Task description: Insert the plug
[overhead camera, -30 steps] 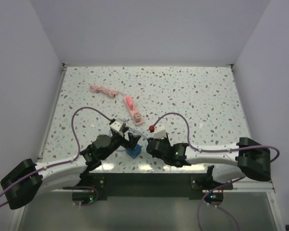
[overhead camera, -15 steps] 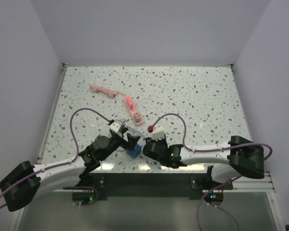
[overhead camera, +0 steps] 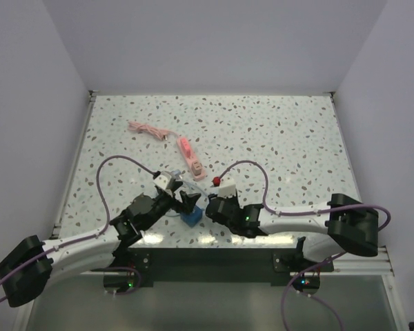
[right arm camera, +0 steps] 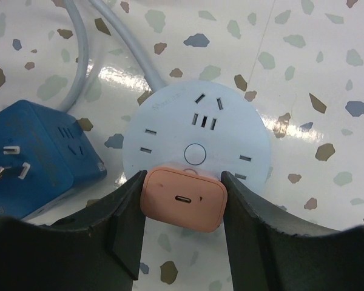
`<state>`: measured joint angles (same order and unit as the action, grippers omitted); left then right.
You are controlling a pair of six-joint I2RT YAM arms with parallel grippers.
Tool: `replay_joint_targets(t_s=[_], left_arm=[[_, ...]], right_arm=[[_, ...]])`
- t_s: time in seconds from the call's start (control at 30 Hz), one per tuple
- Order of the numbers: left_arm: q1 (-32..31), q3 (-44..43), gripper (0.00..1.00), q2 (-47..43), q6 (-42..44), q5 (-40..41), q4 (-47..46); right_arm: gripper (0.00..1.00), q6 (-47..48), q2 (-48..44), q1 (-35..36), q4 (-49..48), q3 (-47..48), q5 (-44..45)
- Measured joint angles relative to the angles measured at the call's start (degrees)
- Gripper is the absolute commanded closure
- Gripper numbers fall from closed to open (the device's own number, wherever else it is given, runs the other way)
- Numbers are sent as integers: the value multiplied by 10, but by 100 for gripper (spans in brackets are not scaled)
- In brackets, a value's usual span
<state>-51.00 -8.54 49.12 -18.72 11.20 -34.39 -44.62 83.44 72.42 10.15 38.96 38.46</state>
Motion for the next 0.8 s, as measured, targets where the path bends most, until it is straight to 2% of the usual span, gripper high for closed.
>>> replay_joint_targets(t_s=[0.3,0.47,0.5,0.53,0.57,0.6,0.67,0.7,0.8], left_arm=[[0,0,8,-22,-2,10,16],[1,0,7,-23,-3,13,31],[1,0,6,-25,-3,14,33],[1,0,6,-27,-3,15,34],[1,0,5,-29,-3,17,34],[1,0,4,-30,-3,19,34],[1,0,1,-31,-3,22,35],[1,0,0,-31,-3,24,35],[1,0,0,-31,-3,26,39]], right_arm=[[100,67,-7,-103,-38,6,-64],[100,94,3,-127,-35,22,-78],[97,97,5,-129,-34,25,-81],[82,100,5,-129,-32,27,-82],[74,101,5,-130,-29,28,-83],[58,103,5,-131,-26,30,-85],[48,107,3,-132,-20,32,-90],[34,109,-1,-134,-15,32,-93],[14,120,-24,-137,31,27,-99]])
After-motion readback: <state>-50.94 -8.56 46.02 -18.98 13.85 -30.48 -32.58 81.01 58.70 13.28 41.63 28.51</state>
